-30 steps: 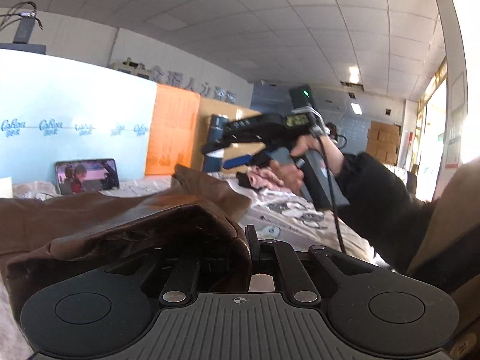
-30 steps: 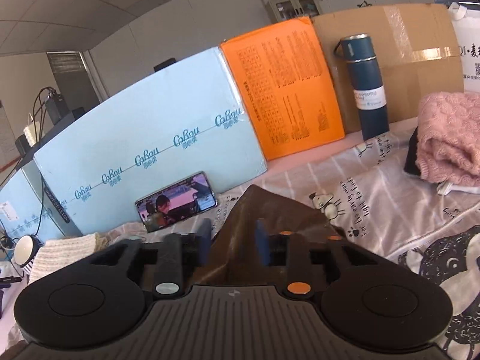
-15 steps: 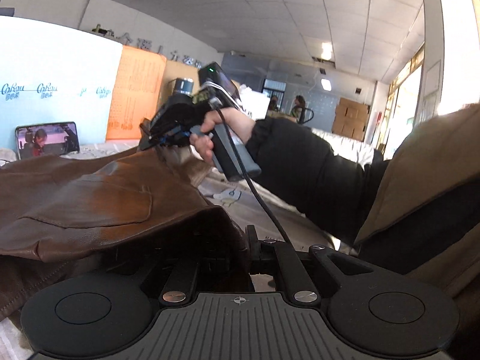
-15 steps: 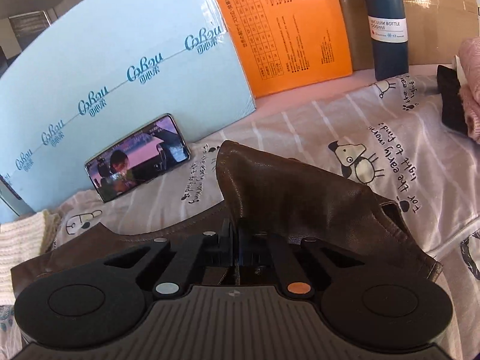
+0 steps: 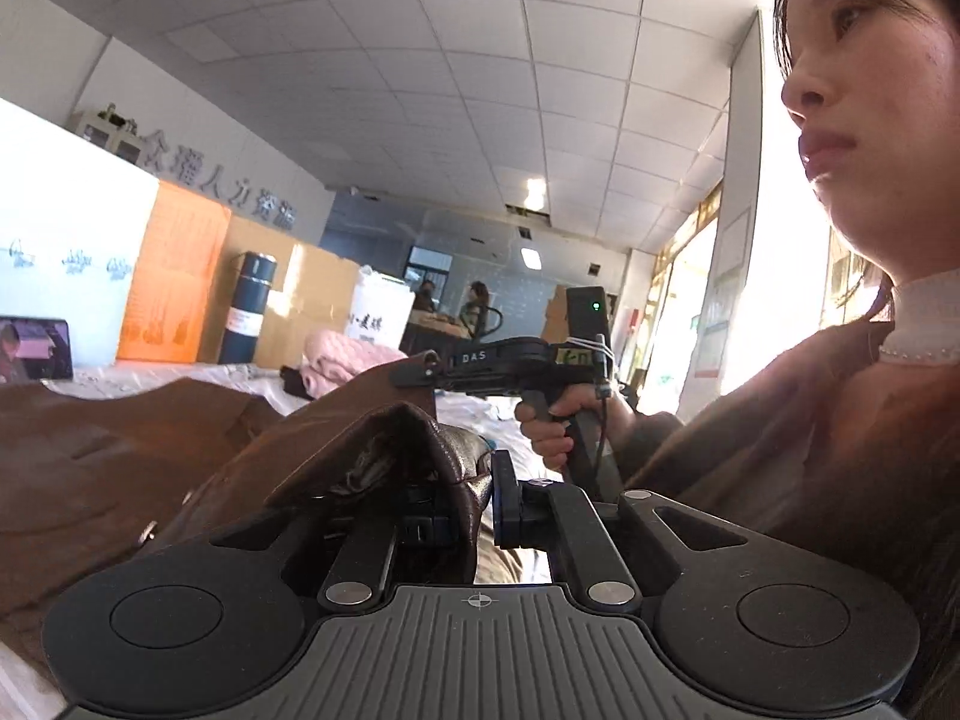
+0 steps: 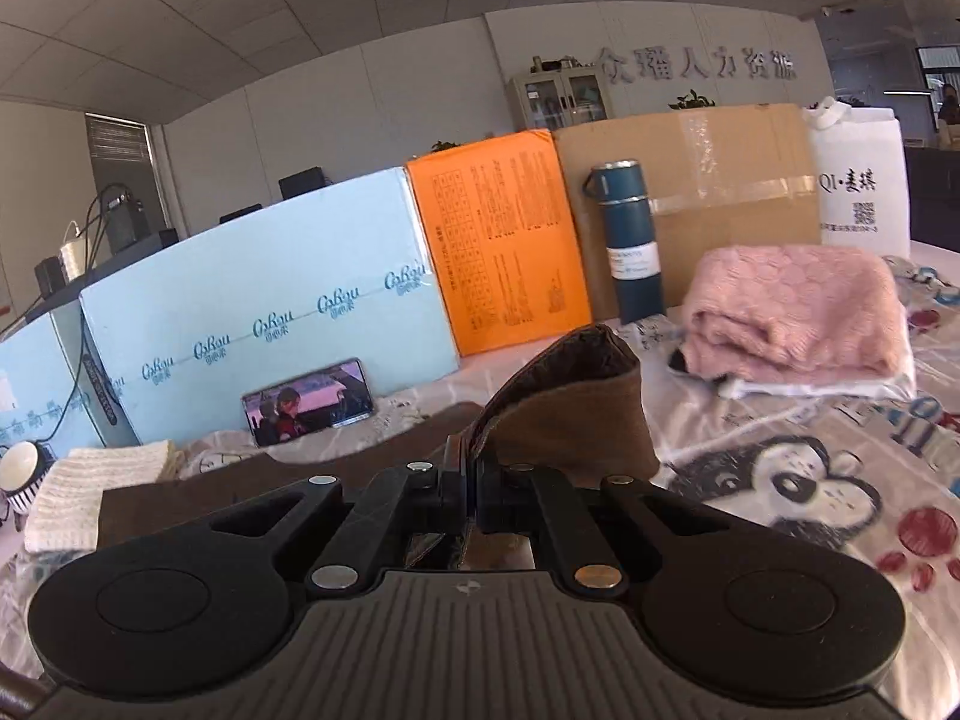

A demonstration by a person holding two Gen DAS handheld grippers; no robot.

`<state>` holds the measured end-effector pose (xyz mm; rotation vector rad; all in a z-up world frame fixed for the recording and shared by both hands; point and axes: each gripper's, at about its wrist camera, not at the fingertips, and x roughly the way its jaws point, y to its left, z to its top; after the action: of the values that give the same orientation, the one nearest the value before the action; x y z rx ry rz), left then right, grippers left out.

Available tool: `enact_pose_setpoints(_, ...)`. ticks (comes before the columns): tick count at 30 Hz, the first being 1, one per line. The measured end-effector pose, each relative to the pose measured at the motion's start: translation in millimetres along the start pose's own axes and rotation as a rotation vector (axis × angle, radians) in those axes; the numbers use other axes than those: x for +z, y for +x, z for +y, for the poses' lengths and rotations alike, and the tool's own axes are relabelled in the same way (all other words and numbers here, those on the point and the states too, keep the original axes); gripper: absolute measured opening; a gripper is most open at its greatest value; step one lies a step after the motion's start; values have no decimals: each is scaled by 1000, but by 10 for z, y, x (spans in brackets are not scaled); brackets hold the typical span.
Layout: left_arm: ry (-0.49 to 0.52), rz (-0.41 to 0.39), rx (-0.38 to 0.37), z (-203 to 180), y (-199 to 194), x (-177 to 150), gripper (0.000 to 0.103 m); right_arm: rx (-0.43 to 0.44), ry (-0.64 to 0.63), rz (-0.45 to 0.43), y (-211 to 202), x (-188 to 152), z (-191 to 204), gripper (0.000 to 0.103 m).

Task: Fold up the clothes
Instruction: 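Carry the brown vest with both grippers onto the bed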

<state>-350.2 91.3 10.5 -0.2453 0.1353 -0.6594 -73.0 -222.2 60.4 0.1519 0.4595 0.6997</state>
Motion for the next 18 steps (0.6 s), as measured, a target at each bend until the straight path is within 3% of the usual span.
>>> enact_pose_setpoints(4, -51, 51, -11, 30, 19, -96, 18, -7, 7, 72, -302, -302, -253, 7)
enact_pose_setpoints(5, -69, 68, -1, 39, 13, -125, 25, -6, 1, 93, -352, -368, -309, 10)
enact_pose_setpoints(6, -88, 86, 11, 47, 6, -154, 37, -8, -14, 115, -402, -422, -343, 18)
enact_pose_setpoints(7, -98, 104, 41, 35, -5, -183, 44, -18, -22, 126, -449, -462, -378, 36)
enact_pose_setpoints(9, -125, 108, 123, 36, -107, -225, 67, -61, -35, 117, -554, -512, -449, 64)
enact_pose_setpoints(10, -139, 108, 164, 38, -160, -246, 68, -94, -39, 98, -598, -497, -493, 72)
enact_pose_setpoints(13, -192, 46, 276, 85, -416, -266, 68, -181, -39, 37, -704, -422, -659, 77)
enact_pose_setpoints(14, -201, 21, 328, 103, -480, -257, 73, -201, -35, 16, -718, -379, -727, 78)
enact_pose_setpoints(15, -205, -3, 392, 123, -526, -229, 84, -204, -36, 2, -694, -329, -773, 79)
enact_pose_setpoints(18, -252, -63, 535, 318, -556, -114, 88, -178, -50, -34, -522, -154, -863, 84)
